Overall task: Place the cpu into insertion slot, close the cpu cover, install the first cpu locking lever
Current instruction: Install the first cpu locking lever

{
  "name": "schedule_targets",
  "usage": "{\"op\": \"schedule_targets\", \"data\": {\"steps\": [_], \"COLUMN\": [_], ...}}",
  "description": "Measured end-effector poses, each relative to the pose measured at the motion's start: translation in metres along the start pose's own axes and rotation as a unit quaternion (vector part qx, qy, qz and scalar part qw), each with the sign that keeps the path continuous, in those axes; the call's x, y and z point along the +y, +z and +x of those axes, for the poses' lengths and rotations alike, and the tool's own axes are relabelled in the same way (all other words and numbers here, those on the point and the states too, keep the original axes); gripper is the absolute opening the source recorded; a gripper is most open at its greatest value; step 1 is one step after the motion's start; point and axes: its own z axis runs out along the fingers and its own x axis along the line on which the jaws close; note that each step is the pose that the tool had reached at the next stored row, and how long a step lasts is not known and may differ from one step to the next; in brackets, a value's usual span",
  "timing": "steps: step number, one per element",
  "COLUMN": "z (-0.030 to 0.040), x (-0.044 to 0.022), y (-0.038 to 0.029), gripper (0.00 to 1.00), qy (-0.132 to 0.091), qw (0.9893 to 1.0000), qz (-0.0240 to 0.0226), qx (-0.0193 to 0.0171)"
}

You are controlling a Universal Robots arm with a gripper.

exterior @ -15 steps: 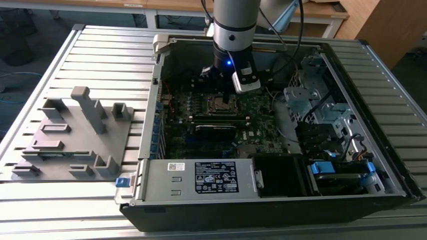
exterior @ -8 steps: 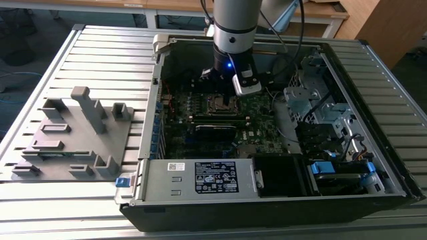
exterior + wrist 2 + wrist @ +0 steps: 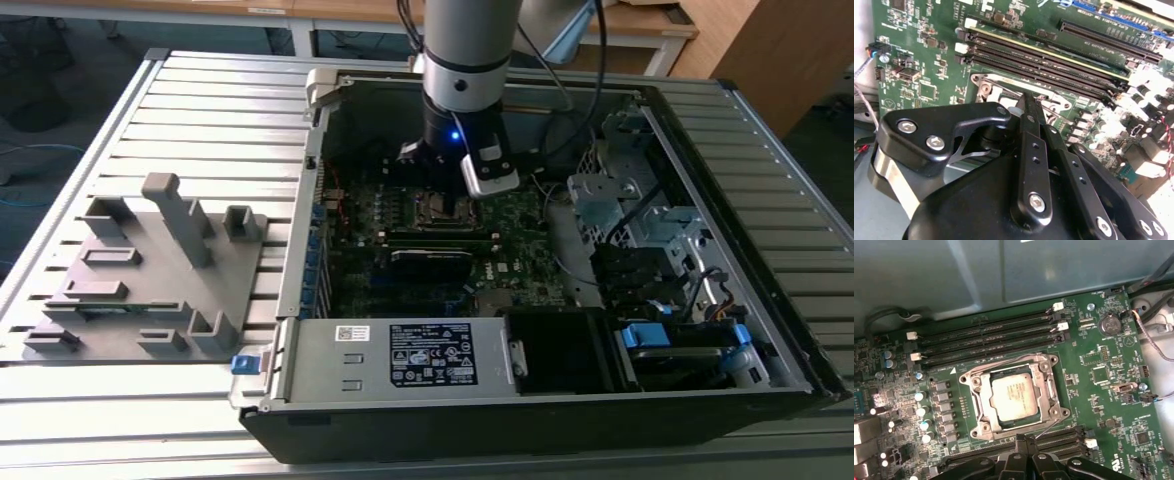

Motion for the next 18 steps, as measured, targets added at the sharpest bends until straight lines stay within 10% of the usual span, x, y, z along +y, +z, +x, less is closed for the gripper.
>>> {"op": "schedule_targets", "data": {"steps": [18], "z": [0.0013], "x": [-0.0005], "y": [0.0017], "gripper": [0.1], "qy": [-0.02], "qw": [0.9998], "qz": [-0.0006], "qx": [0.001]}}
